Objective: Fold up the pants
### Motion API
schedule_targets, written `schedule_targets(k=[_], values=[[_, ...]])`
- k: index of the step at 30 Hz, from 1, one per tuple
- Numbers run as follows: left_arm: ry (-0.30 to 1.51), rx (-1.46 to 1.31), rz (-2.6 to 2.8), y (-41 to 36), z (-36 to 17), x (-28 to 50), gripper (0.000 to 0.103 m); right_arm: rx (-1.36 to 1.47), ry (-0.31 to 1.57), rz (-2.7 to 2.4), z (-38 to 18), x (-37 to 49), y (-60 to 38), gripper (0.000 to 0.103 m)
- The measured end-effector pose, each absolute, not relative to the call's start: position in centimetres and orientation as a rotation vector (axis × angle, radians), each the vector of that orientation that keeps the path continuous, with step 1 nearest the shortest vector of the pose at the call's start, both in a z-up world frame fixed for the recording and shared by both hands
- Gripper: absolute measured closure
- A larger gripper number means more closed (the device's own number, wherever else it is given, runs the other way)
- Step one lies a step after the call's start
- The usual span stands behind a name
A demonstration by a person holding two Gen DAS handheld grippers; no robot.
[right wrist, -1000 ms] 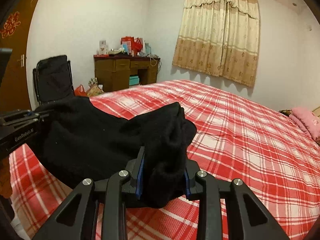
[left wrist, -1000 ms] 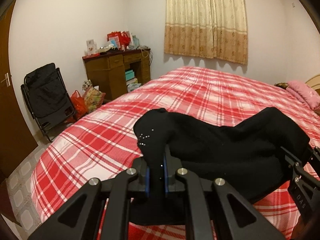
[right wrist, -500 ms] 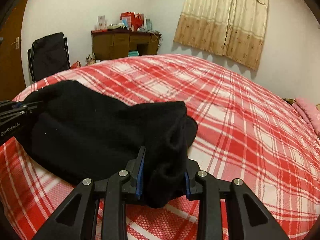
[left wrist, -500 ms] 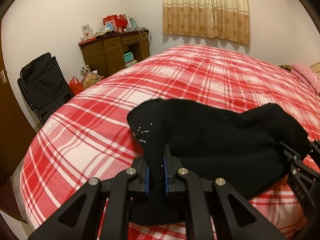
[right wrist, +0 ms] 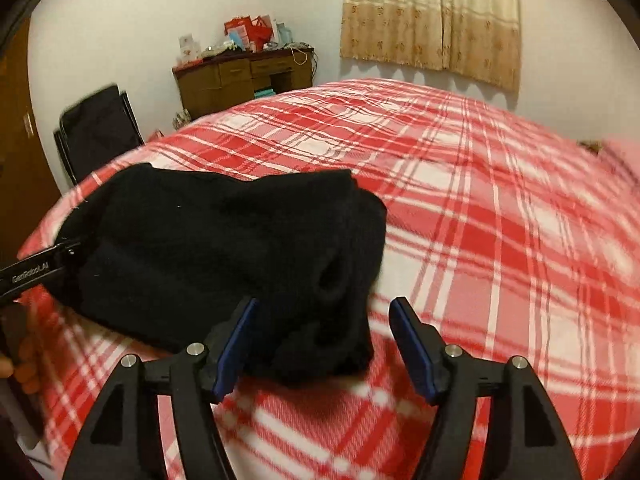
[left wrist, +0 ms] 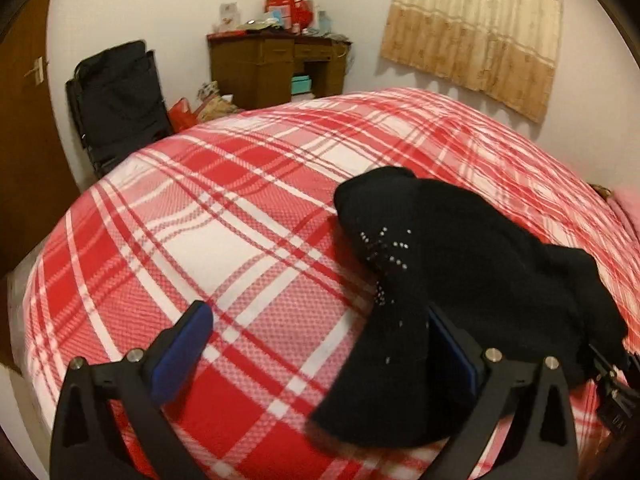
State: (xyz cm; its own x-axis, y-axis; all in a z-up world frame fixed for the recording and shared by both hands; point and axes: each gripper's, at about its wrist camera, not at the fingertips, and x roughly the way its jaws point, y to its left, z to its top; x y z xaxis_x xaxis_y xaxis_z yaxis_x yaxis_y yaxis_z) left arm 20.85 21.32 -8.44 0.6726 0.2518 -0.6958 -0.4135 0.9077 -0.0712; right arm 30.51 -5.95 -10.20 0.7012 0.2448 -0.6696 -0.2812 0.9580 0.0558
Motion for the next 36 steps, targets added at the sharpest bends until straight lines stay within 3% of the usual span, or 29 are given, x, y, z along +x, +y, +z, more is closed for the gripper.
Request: schedule_targets(k=[6, 12, 14, 15, 16, 23, 33, 35, 36], values=[[0.751, -0.124, 0.365, 20.6, -8.1, 18.2, 0.0, -0.002, 0.709, 0.284, -9.3, 28.7, -7.2, 0.033], [0.722, -0.167, 0.331, 22.1, -6.9, 16.1, 0.0, -0.036, 0.494, 0.253, -5.5, 25.9, -6.8, 0.034], [0.698, -0.172, 0.351, 22.6, -6.2, 15.4, 0.0, -0.104, 0.475, 0.28, -4.9, 25.6, -5.1, 0.05], [0.682, -0.168, 0.363, 23.0, -5.9, 15.1, 0.0, -0.127, 0.491, 0.304, -4.7, 25.8, -4.3, 0.069], [0.674, -0.165, 0.37, 23.1, -5.8, 15.2, 0.0, -0.135, 0.509, 0.331, -4.8, 26.2, -3.5, 0.076], [0.714, -0.221, 0.352, 24.7, -5.8, 17.3, 0.0, -0.191, 0.737, 0.273, -10.2, 31.9, -1.3, 0.077], [0.784, -0.246, 0.29, 21.4, -8.7, 22.3, 0.0, -0.168, 0.717, 0.259, -10.7, 32.3, -2.4, 0.079], [0.796, -0.241, 0.327, 20.8, -8.7, 22.7, 0.003, -0.172, 0.714, 0.258, -10.6, 32.4, -2.5, 0.079], [0.801, -0.237, 0.322, 20.4, -8.6, 22.8, 0.011, -0.182, 0.712, 0.254, -10.6, 32.4, -2.2, 0.079]])
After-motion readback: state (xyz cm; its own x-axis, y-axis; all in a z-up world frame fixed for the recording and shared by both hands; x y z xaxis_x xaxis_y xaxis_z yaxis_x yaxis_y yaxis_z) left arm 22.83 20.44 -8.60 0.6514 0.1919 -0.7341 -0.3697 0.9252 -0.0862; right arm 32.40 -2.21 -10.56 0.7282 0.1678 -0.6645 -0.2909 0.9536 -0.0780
